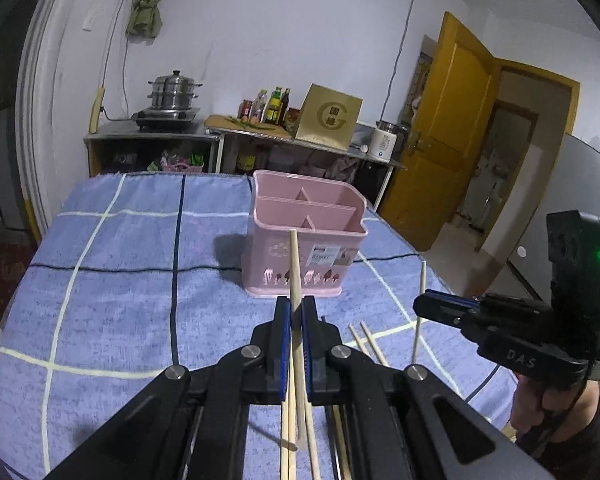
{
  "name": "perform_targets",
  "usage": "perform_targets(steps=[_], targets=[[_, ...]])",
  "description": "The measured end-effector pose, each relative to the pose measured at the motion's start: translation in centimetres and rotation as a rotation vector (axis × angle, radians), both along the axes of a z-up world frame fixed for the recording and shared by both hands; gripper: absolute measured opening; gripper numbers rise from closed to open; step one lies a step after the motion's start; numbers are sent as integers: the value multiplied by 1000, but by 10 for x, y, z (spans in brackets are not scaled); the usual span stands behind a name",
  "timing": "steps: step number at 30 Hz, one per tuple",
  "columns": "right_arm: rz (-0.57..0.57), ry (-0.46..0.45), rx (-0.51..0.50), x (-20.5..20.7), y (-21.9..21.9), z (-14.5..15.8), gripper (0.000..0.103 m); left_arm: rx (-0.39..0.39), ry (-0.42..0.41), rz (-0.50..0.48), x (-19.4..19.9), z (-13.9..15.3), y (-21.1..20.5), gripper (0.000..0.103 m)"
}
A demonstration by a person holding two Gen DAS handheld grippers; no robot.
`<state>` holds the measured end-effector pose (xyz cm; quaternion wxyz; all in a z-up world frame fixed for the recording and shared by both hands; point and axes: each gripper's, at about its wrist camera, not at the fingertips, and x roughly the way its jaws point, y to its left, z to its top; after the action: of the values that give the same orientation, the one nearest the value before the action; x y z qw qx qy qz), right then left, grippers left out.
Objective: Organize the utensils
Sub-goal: 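Lift both held chopsticks upright and carry them over the pink basket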
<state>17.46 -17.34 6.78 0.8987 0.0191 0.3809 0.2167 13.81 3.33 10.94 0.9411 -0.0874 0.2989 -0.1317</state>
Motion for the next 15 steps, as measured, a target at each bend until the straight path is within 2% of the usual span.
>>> perform_targets(steps=[7, 15], targets=[[-13, -68, 21, 12, -5, 27, 6, 26, -66, -7, 15, 37, -3, 5], [-39, -180, 94, 50, -11, 70, 6, 42, -126, 18, 64, 83, -7, 5]])
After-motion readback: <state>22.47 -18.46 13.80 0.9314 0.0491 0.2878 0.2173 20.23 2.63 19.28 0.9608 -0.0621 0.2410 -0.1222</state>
